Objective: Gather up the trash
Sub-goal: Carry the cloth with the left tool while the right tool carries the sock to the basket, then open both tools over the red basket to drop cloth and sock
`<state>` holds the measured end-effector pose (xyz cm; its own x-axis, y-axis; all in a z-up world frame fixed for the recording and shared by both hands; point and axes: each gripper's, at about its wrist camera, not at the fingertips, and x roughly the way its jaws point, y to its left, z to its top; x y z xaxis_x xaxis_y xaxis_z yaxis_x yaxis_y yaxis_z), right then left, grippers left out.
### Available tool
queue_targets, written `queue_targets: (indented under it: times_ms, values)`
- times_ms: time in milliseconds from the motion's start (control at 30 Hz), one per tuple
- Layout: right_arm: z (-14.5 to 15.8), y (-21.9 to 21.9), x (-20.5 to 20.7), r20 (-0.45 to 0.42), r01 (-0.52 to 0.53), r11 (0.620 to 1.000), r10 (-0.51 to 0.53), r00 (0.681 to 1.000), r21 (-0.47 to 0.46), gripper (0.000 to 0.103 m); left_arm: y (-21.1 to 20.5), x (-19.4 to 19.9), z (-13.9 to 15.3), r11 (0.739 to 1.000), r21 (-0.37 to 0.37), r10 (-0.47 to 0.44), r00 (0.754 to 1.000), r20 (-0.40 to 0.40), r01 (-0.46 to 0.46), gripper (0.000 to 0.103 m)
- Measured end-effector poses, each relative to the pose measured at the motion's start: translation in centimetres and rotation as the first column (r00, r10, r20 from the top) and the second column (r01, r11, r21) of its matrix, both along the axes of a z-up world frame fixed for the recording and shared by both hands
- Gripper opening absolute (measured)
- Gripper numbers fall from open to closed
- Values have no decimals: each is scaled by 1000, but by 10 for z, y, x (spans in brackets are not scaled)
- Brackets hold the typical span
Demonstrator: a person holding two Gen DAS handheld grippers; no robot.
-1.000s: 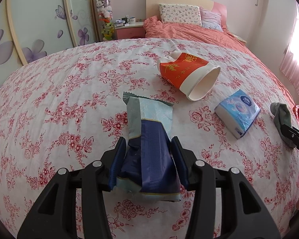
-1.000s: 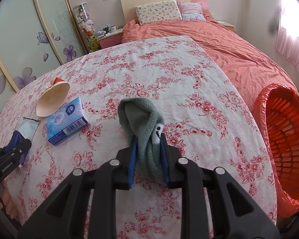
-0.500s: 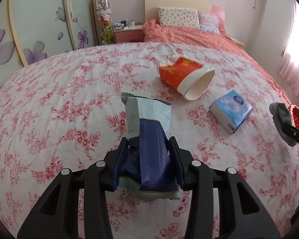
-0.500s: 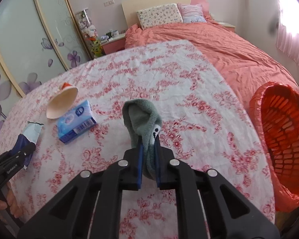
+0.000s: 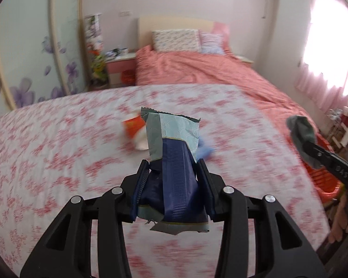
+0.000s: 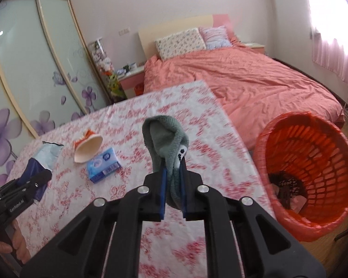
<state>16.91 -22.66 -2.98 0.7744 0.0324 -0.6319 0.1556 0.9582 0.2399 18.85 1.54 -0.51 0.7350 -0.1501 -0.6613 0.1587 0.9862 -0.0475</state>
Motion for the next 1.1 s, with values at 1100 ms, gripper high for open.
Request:
queue_targets:
  times_ms: [1100]
  values:
    - [-16,-239,-68,47,428,885,-443,895,184,36,-279,26,-33,855,-70,-519,852,-73,514,68]
